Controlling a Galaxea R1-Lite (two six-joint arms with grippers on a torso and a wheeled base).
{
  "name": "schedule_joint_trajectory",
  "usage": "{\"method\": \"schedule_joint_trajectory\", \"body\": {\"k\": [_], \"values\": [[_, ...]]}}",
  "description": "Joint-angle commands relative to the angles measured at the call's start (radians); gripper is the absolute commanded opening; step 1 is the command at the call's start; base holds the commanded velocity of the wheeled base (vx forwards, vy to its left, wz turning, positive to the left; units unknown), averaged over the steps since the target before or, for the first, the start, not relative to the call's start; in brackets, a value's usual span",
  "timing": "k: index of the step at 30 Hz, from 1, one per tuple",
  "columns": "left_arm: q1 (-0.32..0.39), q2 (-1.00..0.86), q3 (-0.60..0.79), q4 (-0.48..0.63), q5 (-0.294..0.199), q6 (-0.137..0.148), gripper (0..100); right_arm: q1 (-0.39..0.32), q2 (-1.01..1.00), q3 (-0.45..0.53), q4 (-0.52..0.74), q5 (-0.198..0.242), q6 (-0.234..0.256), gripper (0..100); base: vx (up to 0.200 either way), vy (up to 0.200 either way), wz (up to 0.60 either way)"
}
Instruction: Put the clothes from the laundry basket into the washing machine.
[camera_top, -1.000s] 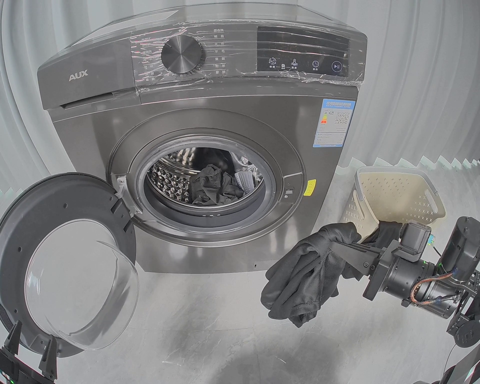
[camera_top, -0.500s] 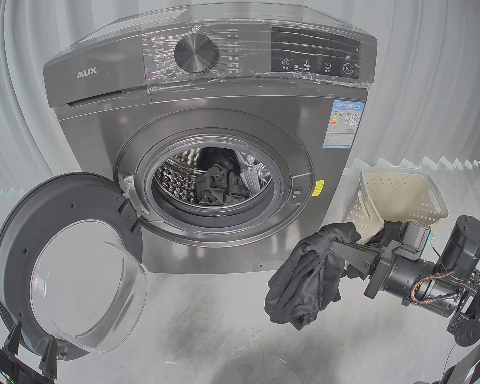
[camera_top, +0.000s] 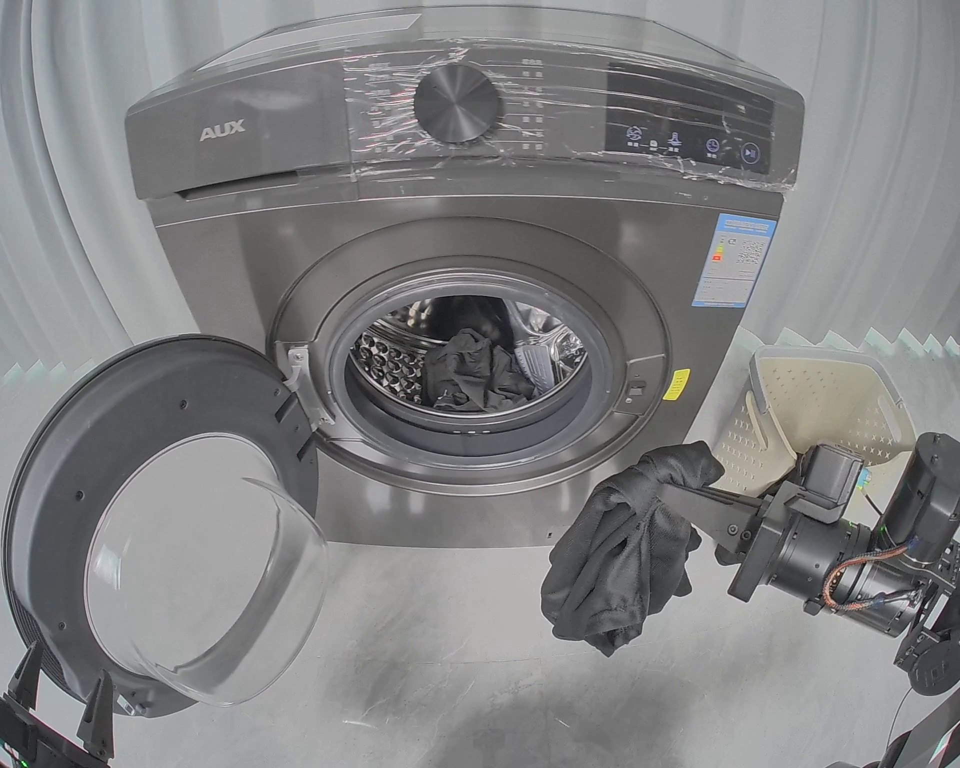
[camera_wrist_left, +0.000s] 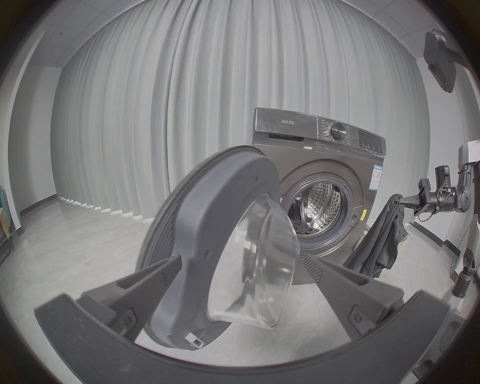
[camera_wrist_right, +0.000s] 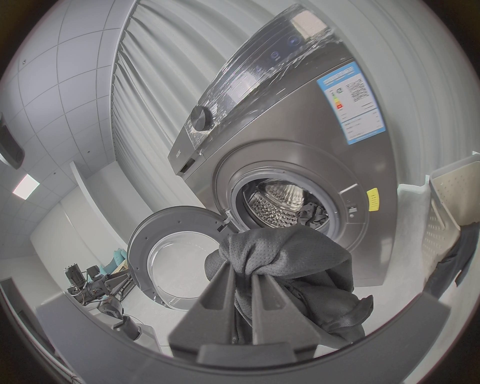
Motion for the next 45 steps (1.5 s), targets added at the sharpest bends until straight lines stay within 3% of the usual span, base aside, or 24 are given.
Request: {"method": "schedule_joint_trajectory", "body": {"k": [1, 5, 11, 13, 16, 18, 21, 25, 27, 28, 30, 31, 32, 34, 35, 36, 38, 39, 41, 45], "values": [[0.000, -0.017, 0.012, 0.000, 0.000, 0.000, 100, 0.001, 0.000, 0.000, 0.000, 0.000, 0.000, 0, 0.000, 0.000, 0.00], [0.000, -0.017, 0.012, 0.000, 0.000, 0.000, 100, 0.002, 0.000, -0.001, -0.001, -0.003, -0.004, 0, 0.000, 0.000, 0.00], [0.000, -0.017, 0.012, 0.000, 0.000, 0.004, 100, 0.016, 0.000, 0.008, -0.003, -0.029, -0.086, 0, 0.000, 0.000, 0.00], [0.000, -0.017, 0.012, 0.000, 0.000, 0.006, 100, 0.053, -0.002, 0.010, -0.004, -0.099, -0.116, 0, 0.000, 0.000, 0.00], [0.000, -0.017, 0.012, -0.002, 0.000, 0.006, 100, 0.108, 0.003, 0.013, -0.004, -0.274, -0.161, 0, 0.000, 0.000, 0.00], [0.000, -0.017, 0.012, -0.002, 0.000, 0.007, 100, 0.156, 0.012, 0.004, -0.004, -0.352, -0.167, 0, 0.000, 0.000, 0.00], [0.003, -0.017, 0.015, -0.005, -0.004, 0.011, 100, 0.183, 0.039, -0.015, -0.008, -0.391, -0.162, 0, 0.000, 0.000, 0.00], [0.003, -0.017, 0.016, -0.010, -0.007, 0.017, 100, 0.182, 0.066, -0.030, -0.034, -0.399, -0.164, 0, 0.000, 0.000, 0.00], [0.005, -0.017, -0.054, -0.036, -0.012, 0.012, 100, 0.189, 0.072, -0.041, -0.049, -0.400, -0.170, 0, 0.000, 0.000, 0.00], [-0.006, -0.003, -0.163, -0.029, -0.046, 0.012, 100, 0.197, 0.085, -0.058, -0.049, -0.403, -0.170, 0, 0.000, 0.000, 0.00], [-0.020, 0.057, -0.232, -0.003, -0.138, 0.012, 100, 0.202, 0.107, -0.082, -0.050, -0.411, -0.170, 0, 0.000, 0.000, 0.00], [-0.023, 0.064, -0.237, 0.001, -0.155, 0.014, 100, 0.205, 0.110, -0.085, -0.050, -0.412, -0.170, 0, 0.000, 0.000, 0.00], [-0.038, 0.111, -0.246, 0.013, -0.256, 0.015, 100, 0.222, 0.127, -0.107, -0.050, -0.422, -0.170, 0, 0.000, 0.000, 0.00], [-0.040, 0.120, -0.246, 0.013, -0.277, 0.015, 100, 0.223, 0.130, -0.111, -0.050, -0.422, -0.170, 0, 0.000, 0.000, 0.00], [-0.041, 0.275, -0.242, 0.004, -0.474, 0.026, 100, 0.231, 0.165, -0.148, -0.052, -0.426, -0.170, 0, 0.000, 0.000, 0.00], [-0.038, 0.338, -0.248, -0.005, -0.517, 0.027, 100, 0.231, 0.179, -0.162, -0.054, -0.426, -0.170, 0, 0.000, 0.000, 0.00], [-0.044, 0.473, -0.255, -0.071, -0.567, 0.038, 100, 0.232, 0.204, -0.194, -0.061, -0.426, -0.170, 0, 0.000, 0.000, 0.00], [-0.050, 0.503, -0.257, -0.095, -0.570, 0.043, 100, 0.234, 0.208, -0.200, -0.067, -0.426, -0.170, 0, 0.000, 0.000, 0.00], [-0.097, 0.686, -0.254, -0.252, -0.590, 0.063, 100, 0.264, 0.222, -0.248, -0.097, -0.425, -0.172, 0, 0.000, 0.000, 0.00], [-0.235, 0.911, -0.252, -0.445, -0.596, 0.063, 100, 0.269, 0.239, -0.308, -0.101, -0.411, -0.172, 0, 0.000, 0.000, 0.00]]}}
